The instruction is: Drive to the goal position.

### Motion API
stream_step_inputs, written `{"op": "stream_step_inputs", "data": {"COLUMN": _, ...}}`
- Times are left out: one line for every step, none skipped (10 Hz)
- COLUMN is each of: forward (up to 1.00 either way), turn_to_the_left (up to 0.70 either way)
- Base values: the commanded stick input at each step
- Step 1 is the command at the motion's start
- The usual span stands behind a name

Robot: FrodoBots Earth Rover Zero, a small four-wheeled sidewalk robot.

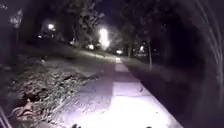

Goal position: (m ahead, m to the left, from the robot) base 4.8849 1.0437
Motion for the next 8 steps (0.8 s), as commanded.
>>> {"op": "stream_step_inputs", "data": {"forward": 0.3, "turn_to_the_left": 0.0}}
{"op": "stream_step_inputs", "data": {"forward": 0.3, "turn_to_the_left": 0.0}}
{"op": "stream_step_inputs", "data": {"forward": 0.3, "turn_to_the_left": 0.0}}
{"op": "stream_step_inputs", "data": {"forward": 0.3, "turn_to_the_left": 0.0}}
{"op": "stream_step_inputs", "data": {"forward": 0.3, "turn_to_the_left": 0.0}}
{"op": "stream_step_inputs", "data": {"forward": 0.3, "turn_to_the_left": 0.0}}
{"op": "stream_step_inputs", "data": {"forward": 0.3, "turn_to_the_left": 0.0}}
{"op": "stream_step_inputs", "data": {"forward": 0.3, "turn_to_the_left": 0.0}}
